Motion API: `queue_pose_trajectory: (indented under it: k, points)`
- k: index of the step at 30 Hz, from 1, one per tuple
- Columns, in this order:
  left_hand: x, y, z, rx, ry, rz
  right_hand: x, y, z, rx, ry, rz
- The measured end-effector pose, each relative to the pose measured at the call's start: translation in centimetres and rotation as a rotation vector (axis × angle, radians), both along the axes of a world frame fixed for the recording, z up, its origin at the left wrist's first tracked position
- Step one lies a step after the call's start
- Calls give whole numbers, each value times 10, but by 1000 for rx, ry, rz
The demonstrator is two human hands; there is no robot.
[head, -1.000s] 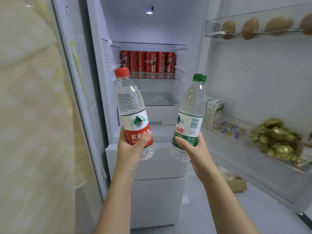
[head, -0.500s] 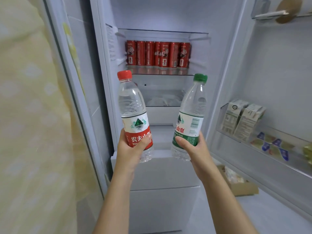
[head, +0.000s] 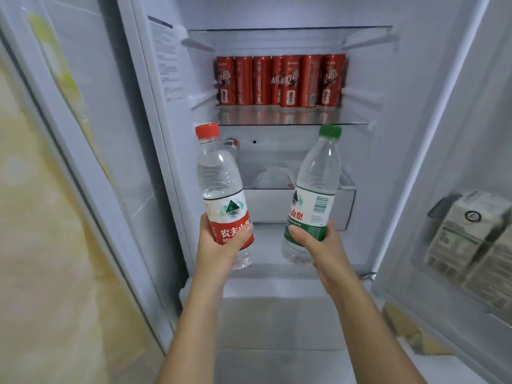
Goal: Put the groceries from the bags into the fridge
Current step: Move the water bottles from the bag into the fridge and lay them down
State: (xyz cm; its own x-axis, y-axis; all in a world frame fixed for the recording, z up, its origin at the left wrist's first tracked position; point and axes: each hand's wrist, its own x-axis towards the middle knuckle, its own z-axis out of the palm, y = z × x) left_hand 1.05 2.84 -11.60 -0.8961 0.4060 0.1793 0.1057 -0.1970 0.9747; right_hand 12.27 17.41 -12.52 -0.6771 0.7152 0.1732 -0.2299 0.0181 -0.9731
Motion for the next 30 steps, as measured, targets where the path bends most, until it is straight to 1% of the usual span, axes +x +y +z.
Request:
queue_pose_trajectory:
  k: [6, 9, 12, 17, 22, 27, 30]
  points:
    - [-35, 52, -18, -36, -25, 30, -43, 54, -21, 53, -57, 23]
    - [-49, 69, -39, -98, 27, 101, -57, 70, -40, 72, -122, 5]
    - [-63, 81, -61, -146, 35, 129, -69, 79, -58, 98, -178, -33]
    - [-91, 98, -86, -236, 42, 93, -88, 89, -75, 159, -267, -77]
    - [-110, 111, -97, -299, 4, 28, -109, 95, -87, 177, -322, -114]
    - [-119, 114, -107, -304, -21, -45, -118, 102, -100, 175, -343, -132]
    - [-121, 115, -108, -309, -24, -87, -118, 103, -102, 152, -322, -127]
